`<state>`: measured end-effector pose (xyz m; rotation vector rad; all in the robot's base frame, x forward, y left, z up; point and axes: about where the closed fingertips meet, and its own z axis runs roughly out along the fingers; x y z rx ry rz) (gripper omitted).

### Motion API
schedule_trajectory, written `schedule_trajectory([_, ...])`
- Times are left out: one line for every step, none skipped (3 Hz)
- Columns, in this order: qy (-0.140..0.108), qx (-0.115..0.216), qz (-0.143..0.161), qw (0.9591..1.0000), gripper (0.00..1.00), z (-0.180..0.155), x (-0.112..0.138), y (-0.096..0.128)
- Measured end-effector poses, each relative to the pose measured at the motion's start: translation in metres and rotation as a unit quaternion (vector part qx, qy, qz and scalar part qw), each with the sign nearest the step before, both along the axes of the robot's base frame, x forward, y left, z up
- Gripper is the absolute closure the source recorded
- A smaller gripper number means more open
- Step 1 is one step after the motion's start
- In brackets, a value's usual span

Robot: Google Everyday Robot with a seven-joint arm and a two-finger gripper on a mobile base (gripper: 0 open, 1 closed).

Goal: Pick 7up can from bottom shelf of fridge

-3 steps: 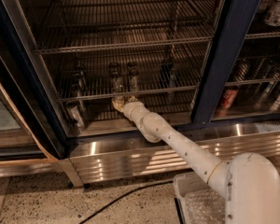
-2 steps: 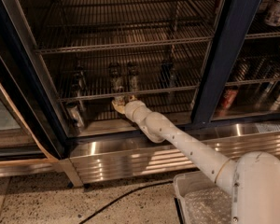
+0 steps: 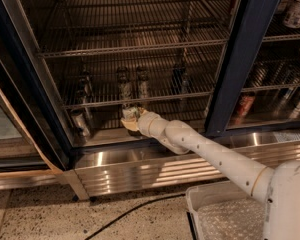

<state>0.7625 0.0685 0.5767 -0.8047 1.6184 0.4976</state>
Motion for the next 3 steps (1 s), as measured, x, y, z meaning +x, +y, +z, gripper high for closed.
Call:
schedule_trajectory([0.004, -0.006, 0.033, 0.9994, 1.0, 0.009, -0.021, -0.007])
schedule_trajectory([-0.018, 0.002, 0.04, 0.999, 1.0, 0.02, -0.039, -0.016])
schedule_trajectory([-0.022, 0.006, 0.039, 0.999, 1.0, 0.026, -0.039, -0.016])
